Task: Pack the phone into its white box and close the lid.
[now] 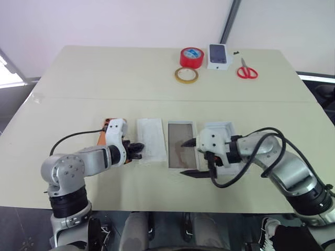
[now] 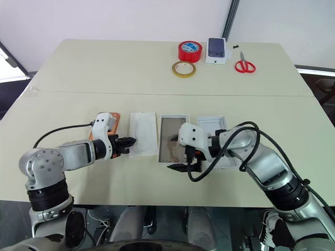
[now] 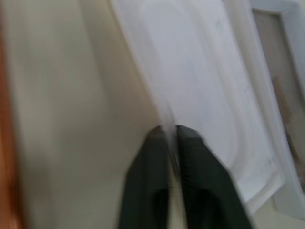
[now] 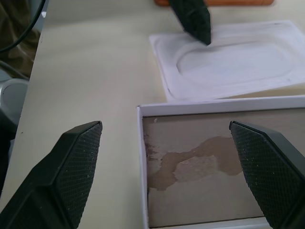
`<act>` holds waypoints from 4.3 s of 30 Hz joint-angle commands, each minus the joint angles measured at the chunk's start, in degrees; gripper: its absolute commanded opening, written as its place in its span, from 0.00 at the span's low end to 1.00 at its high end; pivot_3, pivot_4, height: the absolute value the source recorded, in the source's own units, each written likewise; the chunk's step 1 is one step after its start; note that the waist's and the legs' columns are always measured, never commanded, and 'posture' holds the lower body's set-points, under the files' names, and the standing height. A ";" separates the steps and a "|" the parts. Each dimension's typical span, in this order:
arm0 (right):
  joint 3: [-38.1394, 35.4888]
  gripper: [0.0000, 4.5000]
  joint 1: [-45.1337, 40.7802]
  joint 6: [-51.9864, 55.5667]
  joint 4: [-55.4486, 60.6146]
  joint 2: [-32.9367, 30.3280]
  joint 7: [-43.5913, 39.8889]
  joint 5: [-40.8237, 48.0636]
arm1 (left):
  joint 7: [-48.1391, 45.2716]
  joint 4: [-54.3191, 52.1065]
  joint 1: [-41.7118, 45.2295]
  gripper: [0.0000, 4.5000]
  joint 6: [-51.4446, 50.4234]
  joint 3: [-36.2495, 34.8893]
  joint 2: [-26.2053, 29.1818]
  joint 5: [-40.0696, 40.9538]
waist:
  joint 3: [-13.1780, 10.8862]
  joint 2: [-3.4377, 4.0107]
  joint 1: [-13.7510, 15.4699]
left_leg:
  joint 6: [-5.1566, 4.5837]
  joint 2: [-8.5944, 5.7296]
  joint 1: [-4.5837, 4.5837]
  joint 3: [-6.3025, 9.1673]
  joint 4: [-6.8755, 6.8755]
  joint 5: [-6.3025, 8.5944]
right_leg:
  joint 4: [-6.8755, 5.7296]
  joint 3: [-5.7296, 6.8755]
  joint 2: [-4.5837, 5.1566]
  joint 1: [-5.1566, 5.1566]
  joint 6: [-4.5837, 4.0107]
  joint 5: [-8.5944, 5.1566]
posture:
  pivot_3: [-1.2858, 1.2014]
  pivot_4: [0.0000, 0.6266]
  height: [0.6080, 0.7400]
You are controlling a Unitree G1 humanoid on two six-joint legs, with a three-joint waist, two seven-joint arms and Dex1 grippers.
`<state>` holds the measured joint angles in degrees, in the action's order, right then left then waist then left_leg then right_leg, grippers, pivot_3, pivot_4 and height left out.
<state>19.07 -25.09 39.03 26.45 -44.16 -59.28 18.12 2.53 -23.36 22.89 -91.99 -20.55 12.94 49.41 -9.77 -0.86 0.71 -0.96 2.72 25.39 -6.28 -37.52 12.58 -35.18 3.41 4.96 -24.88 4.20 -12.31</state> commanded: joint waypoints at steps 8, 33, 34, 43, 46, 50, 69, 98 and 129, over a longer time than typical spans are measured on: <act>6.80 1.00 -3.36 7.33 3.01 0.29 2.04 -3.76 | 1.20 -0.40 2.37 0.01 -0.51 -11.37 -3.31 3.25 | 0.00 0.00 -0.08 | 0.01 0.01 0.02 0.00 0.01 0.00 | 0.00 0.01 0.05 -0.04 -0.01 0.00 | 0.52 0.24 1.00; 15.84 0.01 -15.02 2.78 -13.28 16.45 9.01 -16.80 | 4.95 3.00 11.08 0.00 -0.51 -19.83 -3.97 8.40 | -0.01 -0.12 -0.28 | 0.01 -0.02 0.04 -0.01 0.00 -0.02 | -0.02 0.05 -0.05 -0.02 0.02 0.02 | 0.52 0.24 1.00; 14.77 0.07 -15.29 3.80 -13.22 16.95 8.47 -15.79 | 5.18 3.20 10.90 0.00 -0.51 -19.32 -3.75 8.36 | -0.01 -0.12 -0.25 | 0.02 -0.02 0.04 -0.01 0.00 -0.02 | -0.03 0.05 -0.05 -0.02 0.02 0.02 | 0.52 0.24 1.00; 2.40 0.74 -12.78 8.03 -4.83 11.10 4.06 -7.49 | 6.45 3.31 9.75 0.00 -0.51 -15.76 -3.48 10.96 | -0.02 -0.13 0.00 | 0.03 -0.03 0.04 0.00 0.01 -0.01 | -0.03 0.07 0.00 -0.01 0.01 0.02 | 0.52 0.24 1.00; -0.75 0.74 -10.24 6.36 -4.34 6.16 2.80 -6.90 | 7.11 3.11 9.01 0.00 -0.51 -13.62 -3.95 12.76 | -0.01 -0.14 -0.04 | 0.07 -0.04 0.04 0.00 0.01 0.01 | -0.01 0.07 0.03 -0.01 0.01 0.02 | 0.52 0.24 1.00; -3.13 0.74 -7.72 3.32 -6.07 1.89 1.94 -7.19 | 8.47 3.58 8.30 0.00 -0.51 -10.44 -4.55 13.18 | -0.02 -0.15 -0.11 | 0.06 -0.04 0.04 0.00 0.03 0.01 | 0.00 0.06 0.04 -0.02 0.00 0.01 | 0.52 0.24 1.00; -3.05 0.75 -9.40 0.97 -11.77 3.39 5.67 -8.87 | 13.60 4.10 6.45 0.29 -0.51 -8.32 -9.46 13.70 | -0.02 -0.16 -0.02 | 0.02 -0.04 0.04 0.00 0.05 -0.02 | 0.02 0.05 0.02 -0.02 0.00 0.01 | 0.52 0.24 1.00; 5.77 0.01 -23.24 2.35 -32.84 27.80 22.75 -19.32 | -29.87 -10.33 -17.99 0.95 39.11 5.67 31.20 -5.86 | -0.03 -0.13 -1.84 | 0.56 0.03 0.22 -0.12 0.55 -0.08 | 0.06 -0.04 0.23 -0.79 -0.16 0.09 | 0.52 0.24 1.00; 6.86 0.01 -21.41 -14.47 -43.31 32.67 31.61 -31.32 | -37.94 -15.06 -29.38 0.95 44.56 3.76 31.51 -5.48 | -0.01 -0.09 -2.16 | 0.59 0.20 1.05 -0.21 0.41 -0.38 | -0.22 -0.10 -0.28 -1.47 -0.26 0.19 | 0.52 0.24 1.00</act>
<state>26.29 -46.60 26.30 -19.17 -11.61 -28.13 -12.49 -35.77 -36.66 -6.90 -47.99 -16.55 44.68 43.47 -9.79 -0.95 -1.45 -0.38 2.91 26.44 -6.49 -37.11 12.20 -35.40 3.32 4.67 -26.34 3.94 -12.12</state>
